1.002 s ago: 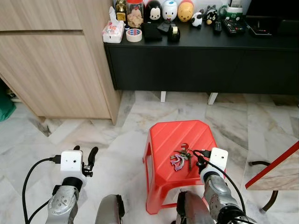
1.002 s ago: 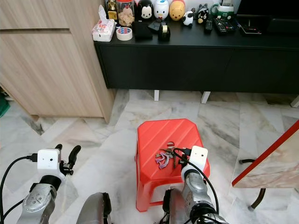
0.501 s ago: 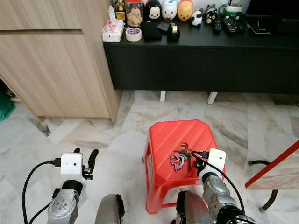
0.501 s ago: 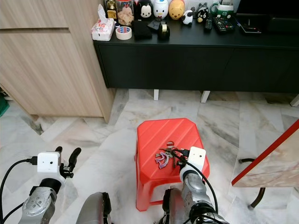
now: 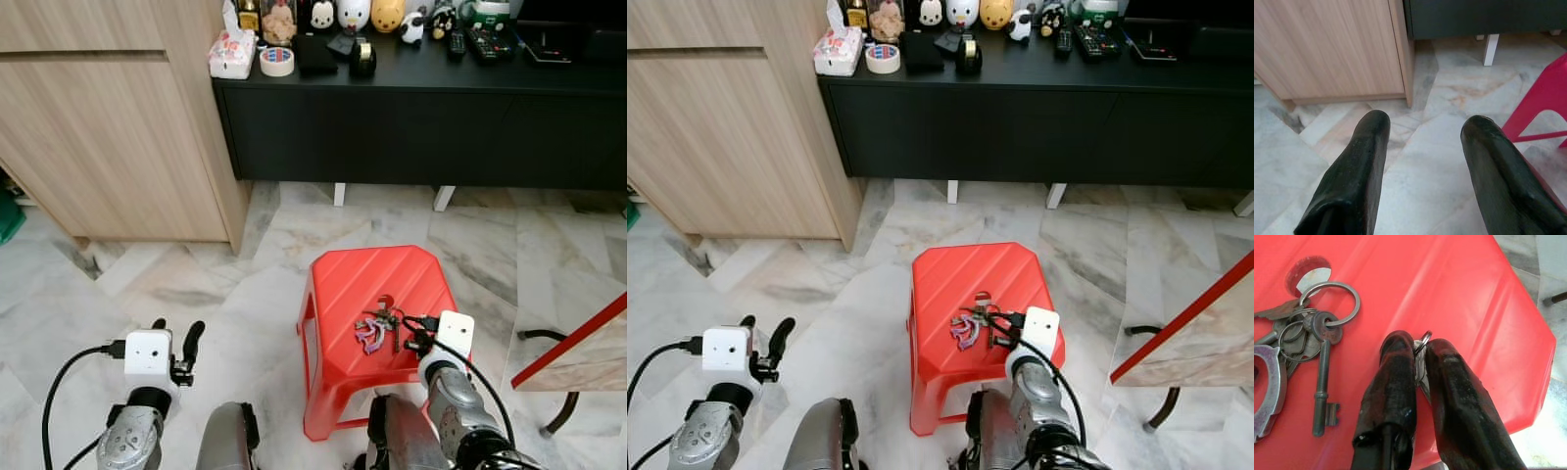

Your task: Hang keys on a hook

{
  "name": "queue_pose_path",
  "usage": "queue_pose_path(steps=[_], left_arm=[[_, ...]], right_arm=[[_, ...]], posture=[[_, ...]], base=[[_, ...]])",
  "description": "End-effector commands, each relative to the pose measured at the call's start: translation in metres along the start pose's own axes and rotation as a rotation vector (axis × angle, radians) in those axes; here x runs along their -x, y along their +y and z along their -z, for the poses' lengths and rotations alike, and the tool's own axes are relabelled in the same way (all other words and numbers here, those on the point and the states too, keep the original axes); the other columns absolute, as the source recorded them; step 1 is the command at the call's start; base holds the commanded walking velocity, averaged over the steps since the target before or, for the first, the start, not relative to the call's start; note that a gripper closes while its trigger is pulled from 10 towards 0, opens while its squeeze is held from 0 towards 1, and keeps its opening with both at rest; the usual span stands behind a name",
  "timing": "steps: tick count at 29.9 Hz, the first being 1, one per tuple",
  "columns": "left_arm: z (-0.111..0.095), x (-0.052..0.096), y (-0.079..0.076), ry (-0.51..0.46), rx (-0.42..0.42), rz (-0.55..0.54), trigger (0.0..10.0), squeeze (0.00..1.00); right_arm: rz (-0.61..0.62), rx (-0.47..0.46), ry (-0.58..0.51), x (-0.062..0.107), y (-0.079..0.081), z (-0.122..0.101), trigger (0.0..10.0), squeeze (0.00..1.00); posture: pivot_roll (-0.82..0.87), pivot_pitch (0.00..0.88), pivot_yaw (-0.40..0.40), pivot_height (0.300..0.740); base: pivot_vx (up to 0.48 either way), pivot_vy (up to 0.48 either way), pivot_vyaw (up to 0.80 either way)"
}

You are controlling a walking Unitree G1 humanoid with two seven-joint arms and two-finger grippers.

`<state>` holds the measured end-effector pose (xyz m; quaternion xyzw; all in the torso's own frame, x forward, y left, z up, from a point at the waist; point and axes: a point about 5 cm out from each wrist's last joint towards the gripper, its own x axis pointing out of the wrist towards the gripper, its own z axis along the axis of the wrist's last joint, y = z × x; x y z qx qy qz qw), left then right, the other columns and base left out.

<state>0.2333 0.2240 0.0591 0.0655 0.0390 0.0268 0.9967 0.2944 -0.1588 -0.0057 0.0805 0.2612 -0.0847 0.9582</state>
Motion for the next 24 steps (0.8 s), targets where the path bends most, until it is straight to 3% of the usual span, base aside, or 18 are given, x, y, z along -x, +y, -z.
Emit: queue_pose_path(steps=[1, 2, 3, 8, 18, 24], left_arm=[[0.002, 0.005, -0.001, 0.022, -0.017, 0.006, 10.0, 0.0], [0.002, 0.005, -0.001, 0.023, -0.018, 0.005, 10.0, 0.0], [0.002, 0.005, -0.001, 0.024, -0.018, 0.006, 10.0, 0.0], [0.003, 0.006, -0.001, 0.028, -0.02, 0.006, 10.0, 0.0], [0.003, 0.006, 0.0, 0.034, -0.024, 0.005, 10.0, 0.0], [0.003, 0.0, 0.001, 0.033, -0.026, 0.002, 10.0, 0.0]], right_arm=[[0.002, 0.005, 0.043, 0.002, 0.0, 0.009, 1.3, 0.0], [0.001, 0.005, 0.042, 0.002, 0.0, 0.009, 1.3, 0.0], [-0.002, 0.006, 0.042, 0.002, 0.001, 0.009, 0.4, 0.0], [-0.014, 0.013, 0.037, 0.002, 0.004, 0.008, 0.0, 0.0], [-0.021, 0.015, 0.019, 0.001, 0.006, 0.006, 0.0, 0.0], [-0.055, 0.056, -0.093, 0.002, 0.009, -0.007, 0.0, 0.0]], posture=[[0.1, 0.214, -0.033, 0.598], [0.1, 0.214, -0.033, 0.598], [0.1, 0.216, -0.033, 0.598], [0.1, 0.218, -0.031, 0.598], [0.11, 0.211, -0.029, 0.598], [0.11, 0.173, -0.03, 0.598]], base=[[0.0, 0.0, 0.0], [0.0, 0.0, 0.0], [0.0, 0.0, 0.0], [0.0, 0.0, 0.0], [0.0, 0.0, 0.0], [0.0, 0.0, 0.0]])
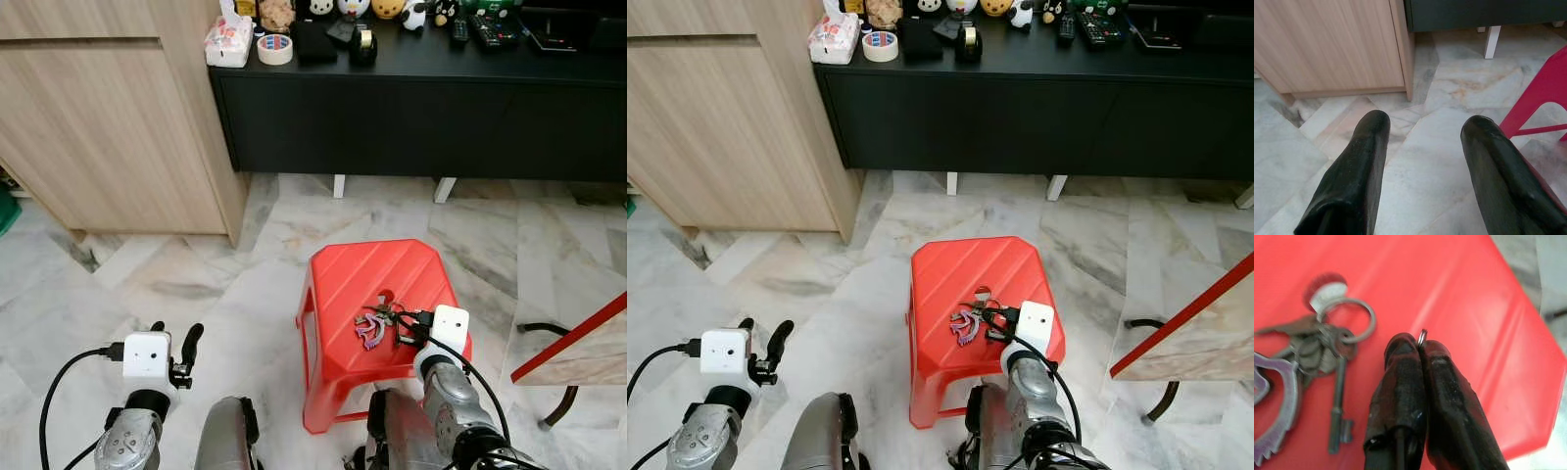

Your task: Hang keys on a hook

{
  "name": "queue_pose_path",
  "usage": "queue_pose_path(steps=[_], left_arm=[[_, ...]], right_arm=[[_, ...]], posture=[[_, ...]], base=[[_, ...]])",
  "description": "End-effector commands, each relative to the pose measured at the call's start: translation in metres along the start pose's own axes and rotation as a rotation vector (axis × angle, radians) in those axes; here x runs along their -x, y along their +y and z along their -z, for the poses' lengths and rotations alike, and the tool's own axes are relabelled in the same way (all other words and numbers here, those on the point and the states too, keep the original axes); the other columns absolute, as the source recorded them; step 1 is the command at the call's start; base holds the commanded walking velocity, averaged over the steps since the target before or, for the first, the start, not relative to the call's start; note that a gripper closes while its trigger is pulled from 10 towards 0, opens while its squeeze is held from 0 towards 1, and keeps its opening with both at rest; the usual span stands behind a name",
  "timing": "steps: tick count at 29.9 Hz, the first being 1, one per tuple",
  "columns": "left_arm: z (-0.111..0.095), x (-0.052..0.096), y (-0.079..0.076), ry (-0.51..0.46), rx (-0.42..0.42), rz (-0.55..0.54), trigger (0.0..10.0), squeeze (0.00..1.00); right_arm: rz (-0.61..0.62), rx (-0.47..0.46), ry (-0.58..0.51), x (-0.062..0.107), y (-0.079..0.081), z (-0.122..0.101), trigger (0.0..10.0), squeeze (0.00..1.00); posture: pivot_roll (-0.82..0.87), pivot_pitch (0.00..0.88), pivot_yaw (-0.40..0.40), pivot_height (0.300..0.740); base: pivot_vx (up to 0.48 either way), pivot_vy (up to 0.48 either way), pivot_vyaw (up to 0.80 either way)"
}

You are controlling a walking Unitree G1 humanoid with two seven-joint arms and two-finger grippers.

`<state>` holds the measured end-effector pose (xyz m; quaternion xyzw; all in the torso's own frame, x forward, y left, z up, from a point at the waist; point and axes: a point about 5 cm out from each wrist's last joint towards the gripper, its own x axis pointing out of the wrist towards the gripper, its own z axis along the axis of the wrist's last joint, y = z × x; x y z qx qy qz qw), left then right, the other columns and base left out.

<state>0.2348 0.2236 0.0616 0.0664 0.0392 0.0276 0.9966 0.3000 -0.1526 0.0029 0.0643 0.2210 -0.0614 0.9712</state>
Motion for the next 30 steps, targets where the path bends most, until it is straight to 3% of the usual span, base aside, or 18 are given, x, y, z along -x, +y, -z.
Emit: queue_pose_path(steps=[1, 9, 17, 18, 19, 20, 26, 30], left_arm=[[0.006, -0.001, 0.002, 0.03, -0.026, 0.001, 10.0, 0.0], [0.01, -0.014, 0.007, 0.039, -0.036, -0.017, 10.0, 0.0], [0.029, -0.02, 0.015, 0.11, -0.031, -0.063, 10.0, 0.0], [0.036, -0.02, 0.016, 0.141, -0.028, -0.075, 10.0, 0.0], [0.04, -0.02, 0.017, 0.157, -0.027, -0.08, 10.0, 0.0], [0.045, -0.019, 0.017, 0.178, -0.024, -0.087, 10.0, 0.0], [0.073, -0.005, 0.026, 0.307, -0.007, -0.139, 10.0, 0.0], [0.078, -0.003, 0.029, 0.328, -0.014, -0.146, 10.0, 0.0]], right_arm=[[-0.024, 0.015, -0.038, 0.002, 0.003, -0.001, 0.0, 0.0], [-0.018, 0.052, -0.133, 0.008, -0.002, -0.004, 0.0, 0.0], [-0.003, 0.09, -0.281, 0.014, -0.014, -0.025, 0.0, 0.0], [-0.025, 0.105, -0.296, 0.015, -0.012, -0.028, 1.1, 0.0], [-0.038, 0.118, -0.302, 0.016, -0.011, -0.03, 3.8, 0.0], [-0.051, 0.129, -0.314, 0.017, -0.01, -0.032, 10.0, 0.0], [-0.094, 0.118, -0.382, 0.021, -0.006, -0.047, 10.0, 0.0], [-0.091, 0.101, -0.413, 0.024, -0.006, -0.055, 10.0, 0.0]], posture=[[0.1, 0.158, -0.029, 0.598], [0.09, 0.093, -0.024, 0.598], [0.06, 0.004, -0.031, 0.598], [0.05, 0.0, -0.032, 0.598], [0.05, 0.0, -0.032, 0.598], [0.05, 0.0, -0.033, 0.598], [0.03, 0.0, -0.022, 0.598], [0.02, 0.0, -0.01, 0.618]], base=[[0.0, 0.0, 0.0], [0.0, 0.0, 0.0], [0.0, 0.0, 0.0], [0.0, 0.0, 0.0], [0.0, 0.0, 0.0], [0.0, 0.0, 0.0], [0.0, 0.0, 0.0], [0.0, 0.0, 0.0]])
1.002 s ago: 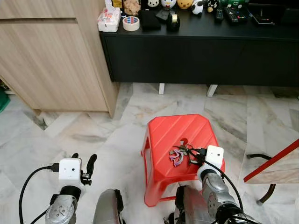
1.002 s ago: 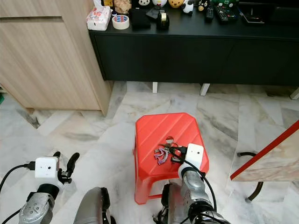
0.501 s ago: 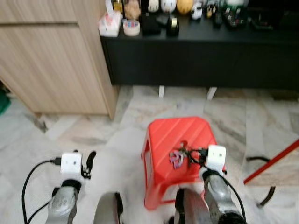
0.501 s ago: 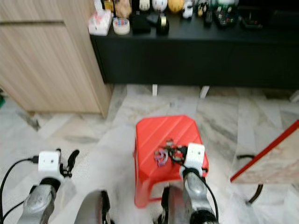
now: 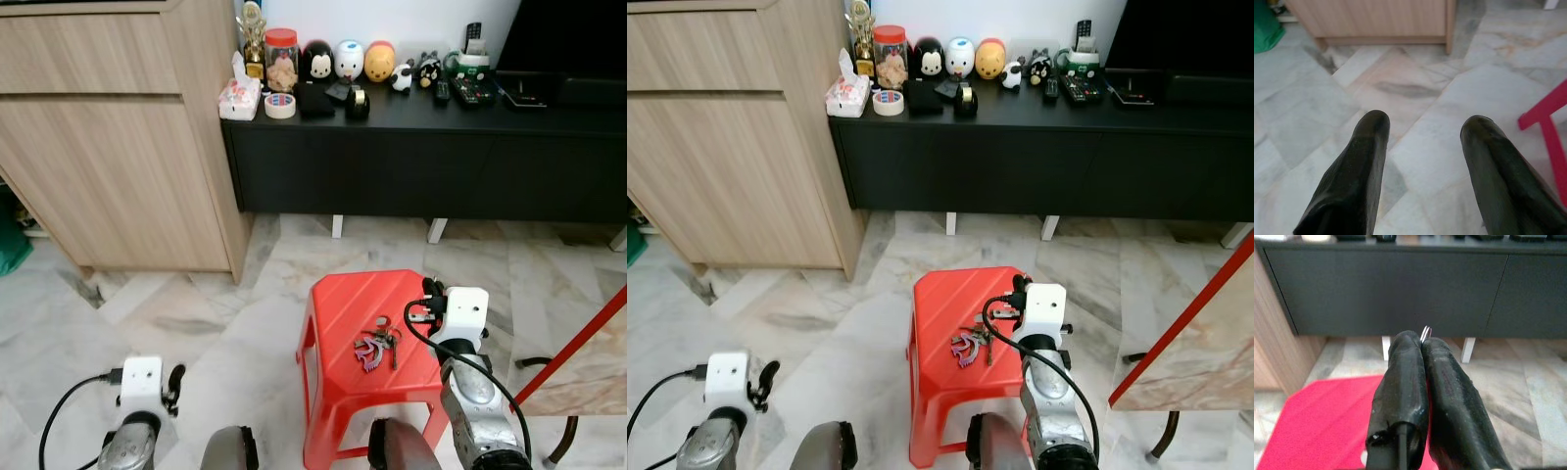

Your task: Hang keys on a hook

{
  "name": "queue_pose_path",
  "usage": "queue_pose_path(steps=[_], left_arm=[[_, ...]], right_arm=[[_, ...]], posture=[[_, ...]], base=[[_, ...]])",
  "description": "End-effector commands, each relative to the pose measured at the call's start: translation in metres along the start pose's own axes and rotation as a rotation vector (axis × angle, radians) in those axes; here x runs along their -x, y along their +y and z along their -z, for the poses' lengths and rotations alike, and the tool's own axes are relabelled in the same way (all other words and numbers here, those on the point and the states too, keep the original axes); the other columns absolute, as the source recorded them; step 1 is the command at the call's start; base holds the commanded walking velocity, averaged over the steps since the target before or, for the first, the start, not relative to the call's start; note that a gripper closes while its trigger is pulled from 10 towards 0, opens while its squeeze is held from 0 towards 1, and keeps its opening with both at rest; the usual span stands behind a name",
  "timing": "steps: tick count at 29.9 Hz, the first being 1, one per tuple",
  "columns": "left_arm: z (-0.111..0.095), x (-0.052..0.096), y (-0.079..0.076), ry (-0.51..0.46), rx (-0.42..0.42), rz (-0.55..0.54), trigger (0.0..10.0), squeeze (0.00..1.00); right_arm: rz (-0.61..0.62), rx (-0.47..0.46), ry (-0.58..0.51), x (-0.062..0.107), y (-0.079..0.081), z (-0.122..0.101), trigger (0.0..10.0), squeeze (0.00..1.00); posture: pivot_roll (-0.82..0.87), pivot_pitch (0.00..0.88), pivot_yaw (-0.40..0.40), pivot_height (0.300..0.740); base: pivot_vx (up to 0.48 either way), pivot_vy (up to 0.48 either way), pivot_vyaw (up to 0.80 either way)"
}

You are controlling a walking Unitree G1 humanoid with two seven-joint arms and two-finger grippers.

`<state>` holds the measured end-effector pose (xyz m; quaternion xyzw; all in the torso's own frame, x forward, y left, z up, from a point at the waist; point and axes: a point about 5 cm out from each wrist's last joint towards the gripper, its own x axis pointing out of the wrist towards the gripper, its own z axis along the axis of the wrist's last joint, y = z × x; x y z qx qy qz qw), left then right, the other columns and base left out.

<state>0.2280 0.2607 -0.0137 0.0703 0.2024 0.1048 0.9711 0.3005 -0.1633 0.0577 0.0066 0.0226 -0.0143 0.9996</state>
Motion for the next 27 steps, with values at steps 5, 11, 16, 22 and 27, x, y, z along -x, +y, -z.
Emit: queue_pose_path(steps=[5, 11, 16, 22, 27], left_arm=[[-0.007, -0.007, 0.002, -0.022, 0.0, -0.011, 10.0, 0.0], [-0.006, -0.008, 0.002, -0.013, 0.001, -0.017, 10.0, 0.0], [0.003, -0.006, -0.001, 0.027, -0.006, -0.012, 10.0, 0.0], [0.014, -0.002, -0.003, 0.08, -0.001, -0.009, 10.0, 0.0], [0.032, 0.007, 0.002, 0.171, -0.031, -0.017, 10.0, 0.0]], right_arm=[[0.011, -0.017, -0.005, -0.002, 0.0, -0.006, 10.0, 0.0], [0.017, -0.025, 0.006, -0.002, 0.0, -0.005, 10.0, 0.0], [0.014, -0.03, 0.009, -0.003, 0.0, -0.005, 10.0, 0.0], [0.011, -0.029, 0.011, -0.004, -0.001, -0.006, 10.0, 0.0], [0.006, -0.06, -0.003, -0.005, 0.002, -0.008, 10.0, 0.0]], posture=[[0.03, 0.0, -0.005, 0.648], [0.04, 0.0, -0.01, 0.683], [0.04, 0.0, -0.014, 0.708], [0.04, 0.0, -0.019, 0.74], [0.02, 0.0, 0.006, 0.74]], base=[[0.0, 0.0, 0.0], [0.0, 0.0, 0.0], [0.0, 0.0, 0.0], [0.0, 0.0, 0.0], [0.0, 0.0, 0.0]])
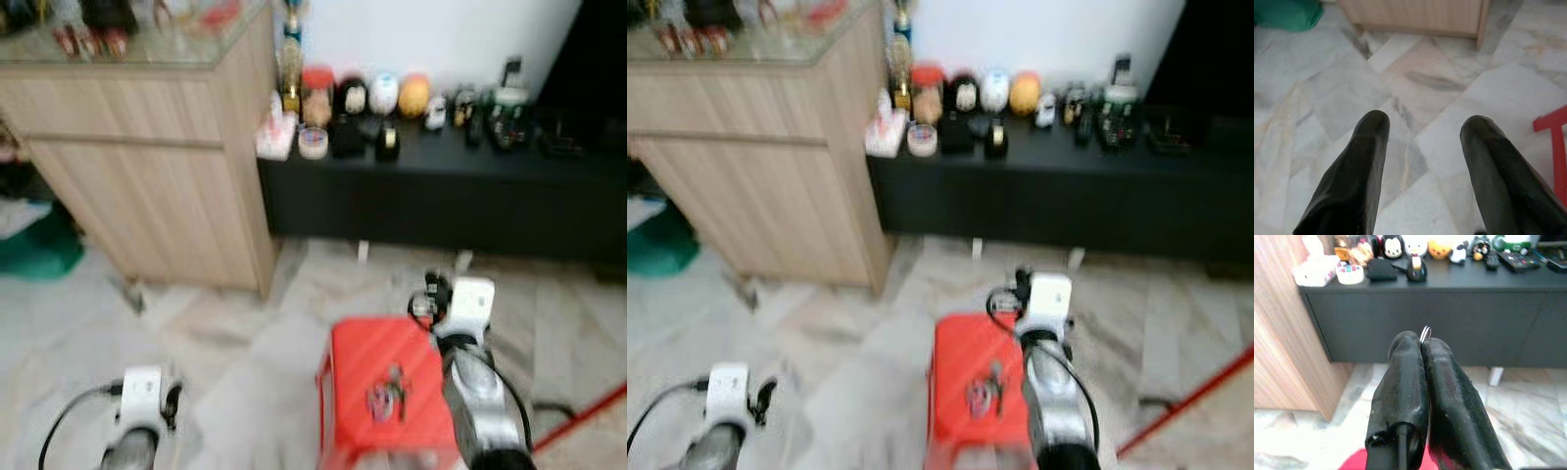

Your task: Hang keys on a hook

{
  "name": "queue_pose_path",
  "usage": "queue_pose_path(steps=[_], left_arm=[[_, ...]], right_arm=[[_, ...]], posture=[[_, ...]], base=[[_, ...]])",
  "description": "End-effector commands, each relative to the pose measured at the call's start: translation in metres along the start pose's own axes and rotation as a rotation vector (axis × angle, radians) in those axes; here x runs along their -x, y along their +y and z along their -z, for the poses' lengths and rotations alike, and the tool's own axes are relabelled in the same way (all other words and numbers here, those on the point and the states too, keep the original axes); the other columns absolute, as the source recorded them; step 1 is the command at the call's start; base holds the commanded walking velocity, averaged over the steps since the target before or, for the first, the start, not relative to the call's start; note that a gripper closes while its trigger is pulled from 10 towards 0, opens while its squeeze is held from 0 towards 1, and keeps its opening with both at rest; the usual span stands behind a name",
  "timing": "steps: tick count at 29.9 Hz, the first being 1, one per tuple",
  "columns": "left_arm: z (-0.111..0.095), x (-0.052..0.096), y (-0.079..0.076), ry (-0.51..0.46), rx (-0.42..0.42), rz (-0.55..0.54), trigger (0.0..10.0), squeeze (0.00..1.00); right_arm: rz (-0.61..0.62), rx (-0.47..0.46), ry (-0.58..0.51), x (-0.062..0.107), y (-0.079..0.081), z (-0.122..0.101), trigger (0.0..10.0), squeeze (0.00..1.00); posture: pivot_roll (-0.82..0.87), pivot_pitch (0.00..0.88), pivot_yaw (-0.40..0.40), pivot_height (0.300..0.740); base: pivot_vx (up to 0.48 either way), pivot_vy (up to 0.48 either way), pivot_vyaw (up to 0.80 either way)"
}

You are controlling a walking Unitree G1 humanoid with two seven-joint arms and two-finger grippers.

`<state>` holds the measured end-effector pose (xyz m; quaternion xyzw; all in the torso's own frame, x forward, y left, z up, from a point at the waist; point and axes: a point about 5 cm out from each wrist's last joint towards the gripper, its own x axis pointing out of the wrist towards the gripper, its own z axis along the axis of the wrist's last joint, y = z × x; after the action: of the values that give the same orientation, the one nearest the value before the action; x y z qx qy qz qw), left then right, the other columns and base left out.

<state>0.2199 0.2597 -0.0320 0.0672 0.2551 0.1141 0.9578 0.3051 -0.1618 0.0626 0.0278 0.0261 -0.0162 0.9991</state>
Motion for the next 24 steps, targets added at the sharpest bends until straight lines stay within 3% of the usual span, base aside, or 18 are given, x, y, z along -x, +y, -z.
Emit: queue_pose_path(steps=[1, 11, 24], left_arm=[[0.017, 0.006, 0.006, 0.079, -0.032, -0.005, 10.0, 0.0], [0.043, 0.018, 0.003, 0.199, -0.022, 0.004, 10.0, 0.0], [0.052, 0.023, -0.003, 0.251, 0.009, 0.021, 10.0, 0.0]], right_arm=[[0.007, -0.024, -0.019, -0.001, 0.001, -0.004, 10.0, 0.0], [0.071, -0.023, 0.003, 0.004, -0.009, 0.0, 10.0, 0.0], [0.115, 0.018, 0.0, 0.004, -0.015, -0.003, 10.0, 0.0]], posture=[[0.02, 0.0, 0.013, 0.74], [0.0, 0.0, 0.02, 0.74], [-0.01, 0.0, 0.009, 0.74]], base=[[0.0, 0.0, 0.0], [0.0, 0.0, 0.0], [0.0, 0.0, 0.0]])
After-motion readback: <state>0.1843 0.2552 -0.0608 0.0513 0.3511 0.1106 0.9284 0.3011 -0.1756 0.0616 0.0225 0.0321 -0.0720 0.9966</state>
